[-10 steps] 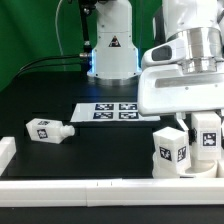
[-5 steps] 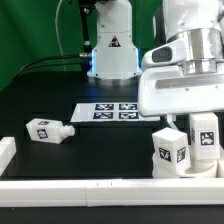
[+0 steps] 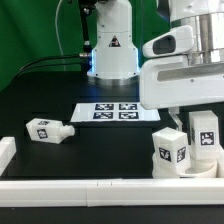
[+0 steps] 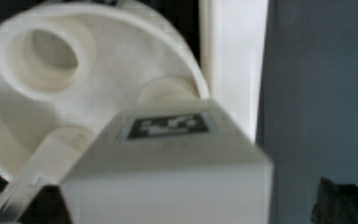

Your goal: Assemble stool

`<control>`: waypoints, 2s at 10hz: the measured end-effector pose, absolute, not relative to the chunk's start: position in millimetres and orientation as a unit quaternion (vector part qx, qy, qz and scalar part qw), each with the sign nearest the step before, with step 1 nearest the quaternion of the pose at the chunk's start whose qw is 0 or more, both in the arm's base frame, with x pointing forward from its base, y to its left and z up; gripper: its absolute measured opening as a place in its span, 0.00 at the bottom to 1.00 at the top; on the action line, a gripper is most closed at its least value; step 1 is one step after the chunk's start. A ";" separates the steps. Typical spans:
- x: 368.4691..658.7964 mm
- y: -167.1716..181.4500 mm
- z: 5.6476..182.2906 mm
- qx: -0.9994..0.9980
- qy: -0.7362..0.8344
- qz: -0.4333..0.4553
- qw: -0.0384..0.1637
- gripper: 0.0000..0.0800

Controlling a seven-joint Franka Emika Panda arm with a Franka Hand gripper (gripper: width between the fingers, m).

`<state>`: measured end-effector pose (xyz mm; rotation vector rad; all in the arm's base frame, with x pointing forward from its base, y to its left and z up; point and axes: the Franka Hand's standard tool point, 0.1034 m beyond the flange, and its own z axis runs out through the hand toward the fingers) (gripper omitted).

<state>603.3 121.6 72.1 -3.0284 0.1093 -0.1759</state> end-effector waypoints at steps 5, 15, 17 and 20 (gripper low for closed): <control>609.8 117.6 72.6 -0.996 0.057 -0.033 0.055 0.42; 618.0 117.8 71.2 -0.833 0.546 -0.006 0.087 0.42; 618.5 118.2 70.7 -0.742 0.663 0.006 0.097 0.42; 621.4 118.6 70.4 -0.635 0.761 -0.002 0.130 0.42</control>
Offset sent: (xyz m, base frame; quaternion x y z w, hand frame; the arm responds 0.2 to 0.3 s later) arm 0.0000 0.0000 0.0000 0.0000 0.0000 0.0000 1.0000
